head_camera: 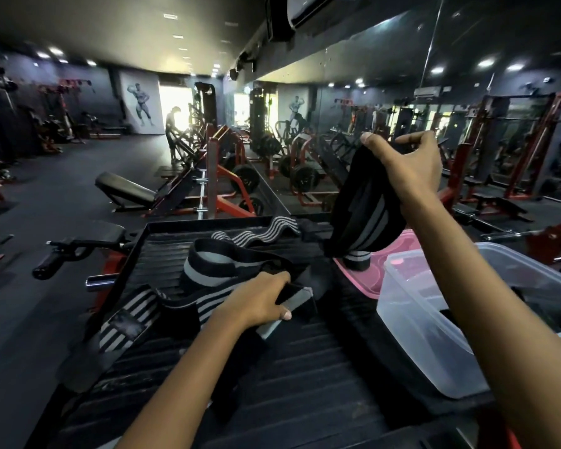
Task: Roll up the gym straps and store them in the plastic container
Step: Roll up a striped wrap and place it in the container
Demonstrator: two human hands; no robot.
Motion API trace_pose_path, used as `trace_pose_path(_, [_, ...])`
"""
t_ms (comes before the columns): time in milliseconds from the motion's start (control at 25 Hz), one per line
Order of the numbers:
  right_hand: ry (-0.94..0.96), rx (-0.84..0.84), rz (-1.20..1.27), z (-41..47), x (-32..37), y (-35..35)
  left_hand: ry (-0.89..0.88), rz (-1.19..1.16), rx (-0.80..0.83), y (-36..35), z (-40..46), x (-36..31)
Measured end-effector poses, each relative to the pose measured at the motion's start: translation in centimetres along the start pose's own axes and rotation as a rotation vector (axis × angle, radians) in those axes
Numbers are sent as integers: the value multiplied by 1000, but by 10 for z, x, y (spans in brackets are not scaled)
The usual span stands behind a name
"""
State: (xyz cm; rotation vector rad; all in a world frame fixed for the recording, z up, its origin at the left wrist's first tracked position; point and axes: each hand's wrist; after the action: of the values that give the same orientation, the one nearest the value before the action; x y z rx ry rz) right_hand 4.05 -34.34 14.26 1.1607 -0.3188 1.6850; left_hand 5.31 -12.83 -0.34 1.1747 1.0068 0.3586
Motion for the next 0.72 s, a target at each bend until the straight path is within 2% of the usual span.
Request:
trace_pose_path(80, [30,29,-8,-4,3,2,-47,138,-143,2,2,-2])
trace_pose_path(120, [34,51,-12,-7,3,0,-112,54,-232,3,3,-4])
trace_pose_path(160, [35,72,-10,-12,1,-3,-193,-163,-291,7,2,-8])
trace_pose_path(200, [40,92,12,-16,-1,-7,-253,-458,-285,11,0,-13])
trace_pose_path(240, [46,107,72,-20,-2,-11,-279,-741,-213,16,-2,-17])
trace_pose_path(280, [38,119,166,-22,-3,-15,-263,-960,-114,18,-4,-21])
trace_pose_path(320, [16,129,269,-24,-2,-19,-208,-1082,-42,18,-6,-24])
trace_pose_path(400, [-15,150,405,-30,-2,-24,-131,-1169,5,14,-9,-28])
trace_pose_path(520, [-60,190,518,-41,-5,-36,-130,-1273,71,7,-10,-28])
trace_pose_path(600, [-124,274,674,-46,-5,-41,-93,-1284,105,6,-13,-29])
trace_pose_path(680, [-186,401,849,-50,-2,-40,-88,-1405,51,8,-11,-25])
trace_pose_path(720, [-183,472,875,-52,-2,-38,-89,-1526,-42,11,-7,-19])
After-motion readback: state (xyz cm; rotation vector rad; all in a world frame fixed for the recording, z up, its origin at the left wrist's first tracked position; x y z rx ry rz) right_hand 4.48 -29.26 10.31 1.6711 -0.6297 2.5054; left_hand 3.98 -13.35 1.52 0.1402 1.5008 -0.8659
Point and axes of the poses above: each hand's wrist, its own z-axis towards the middle knuckle, its own y-axis out of the back of the hand, x = y × z, and after that the axes turned 11 degrees about -z, right-handed
